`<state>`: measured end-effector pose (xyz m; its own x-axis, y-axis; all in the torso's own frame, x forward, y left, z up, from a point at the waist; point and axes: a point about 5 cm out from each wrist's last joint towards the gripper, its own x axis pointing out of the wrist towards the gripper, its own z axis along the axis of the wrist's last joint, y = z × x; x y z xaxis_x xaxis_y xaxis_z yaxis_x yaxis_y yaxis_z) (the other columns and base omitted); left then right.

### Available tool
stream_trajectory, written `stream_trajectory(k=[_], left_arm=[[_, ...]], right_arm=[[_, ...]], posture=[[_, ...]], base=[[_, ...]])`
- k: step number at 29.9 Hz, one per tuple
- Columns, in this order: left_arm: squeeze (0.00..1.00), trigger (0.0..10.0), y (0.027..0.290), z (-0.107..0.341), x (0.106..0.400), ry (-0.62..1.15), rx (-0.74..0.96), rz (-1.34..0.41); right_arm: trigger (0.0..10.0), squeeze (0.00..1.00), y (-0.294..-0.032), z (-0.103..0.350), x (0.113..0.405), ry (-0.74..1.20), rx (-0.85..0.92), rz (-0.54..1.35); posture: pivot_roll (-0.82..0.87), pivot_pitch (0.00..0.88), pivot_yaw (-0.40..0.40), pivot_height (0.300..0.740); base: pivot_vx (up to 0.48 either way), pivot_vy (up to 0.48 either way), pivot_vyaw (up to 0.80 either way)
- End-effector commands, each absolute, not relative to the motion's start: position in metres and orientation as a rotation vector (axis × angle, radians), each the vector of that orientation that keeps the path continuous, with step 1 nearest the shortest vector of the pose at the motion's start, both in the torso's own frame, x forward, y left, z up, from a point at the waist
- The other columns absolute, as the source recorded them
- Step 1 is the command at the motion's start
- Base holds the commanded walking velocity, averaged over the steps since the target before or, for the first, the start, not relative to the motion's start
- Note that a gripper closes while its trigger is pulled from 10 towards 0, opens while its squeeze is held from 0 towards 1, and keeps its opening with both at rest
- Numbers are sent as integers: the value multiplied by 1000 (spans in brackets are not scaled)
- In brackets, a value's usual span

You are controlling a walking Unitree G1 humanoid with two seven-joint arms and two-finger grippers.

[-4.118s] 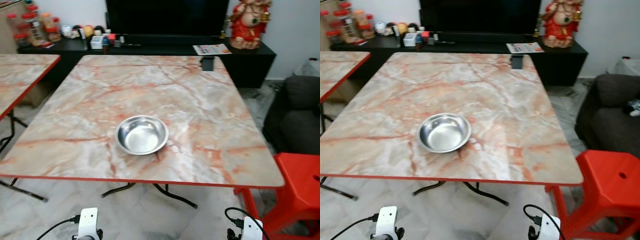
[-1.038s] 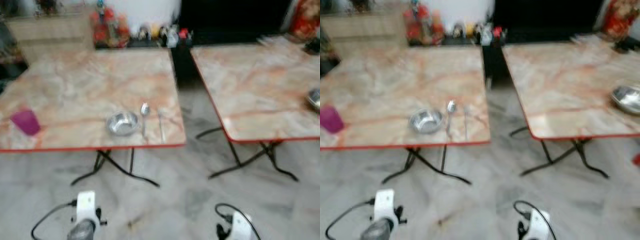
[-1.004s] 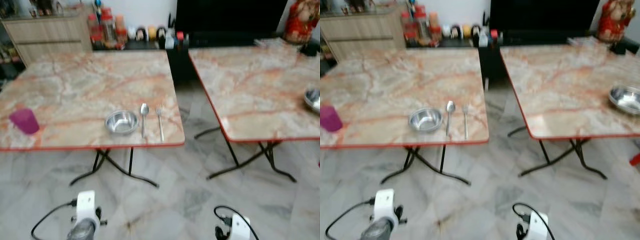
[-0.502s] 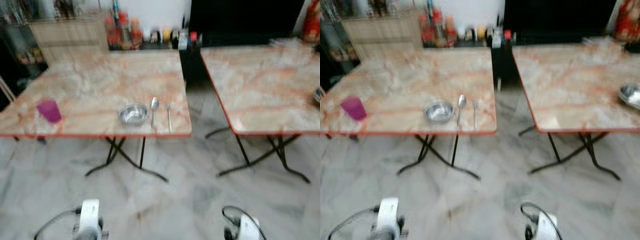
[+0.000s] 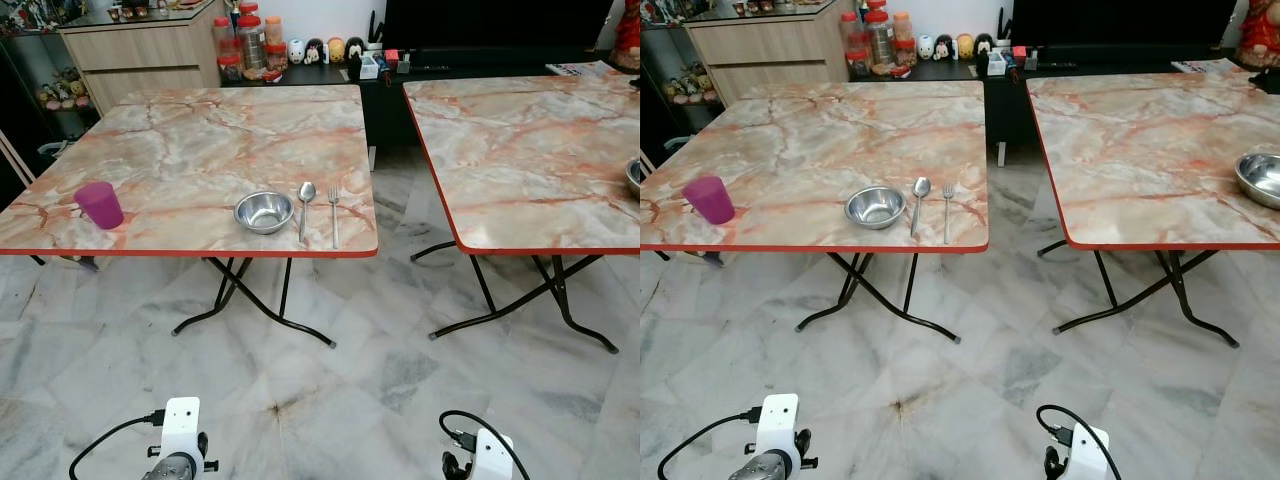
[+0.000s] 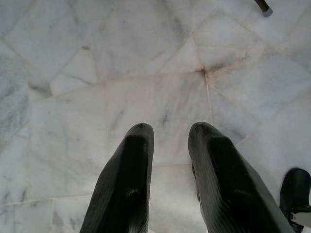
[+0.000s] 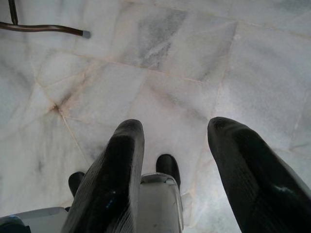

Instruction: Setting the table

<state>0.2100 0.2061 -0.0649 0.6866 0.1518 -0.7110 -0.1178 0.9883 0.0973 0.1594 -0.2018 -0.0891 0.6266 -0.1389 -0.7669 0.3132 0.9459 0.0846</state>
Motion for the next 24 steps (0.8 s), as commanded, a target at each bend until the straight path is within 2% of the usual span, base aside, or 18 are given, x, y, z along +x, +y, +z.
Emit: stream_trajectory(k=[1, 3, 12, 17, 24], left_arm=[[0, 10000, 206, -64, 212, 804, 52, 143], [0, 10000, 206, -64, 212, 803, 52, 143], [0, 10000, 207, -64, 211, 808, 52, 148], [0, 10000, 207, -66, 209, 818, 54, 147], [0, 10000, 206, -67, 208, 825, 50, 150]], right_arm=[[10000, 0, -200, -88, 161, 850, 213, -254], [10000, 0, -200, -89, 161, 851, 218, -256], [10000, 0, -201, -88, 162, 848, 211, -253], [10000, 0, -202, -88, 162, 847, 237, -271], [10000, 0, -204, -88, 162, 847, 226, -270]], posture=[[-34, 0, 24, 728], [-34, 0, 24, 728], [-37, 0, 26, 728], [-39, 0, 26, 728], [-40, 0, 20, 728]], base=[[240, 0, 538], [240, 0, 519], [247, 0, 0], [259, 0, 490], [259, 0, 0]])
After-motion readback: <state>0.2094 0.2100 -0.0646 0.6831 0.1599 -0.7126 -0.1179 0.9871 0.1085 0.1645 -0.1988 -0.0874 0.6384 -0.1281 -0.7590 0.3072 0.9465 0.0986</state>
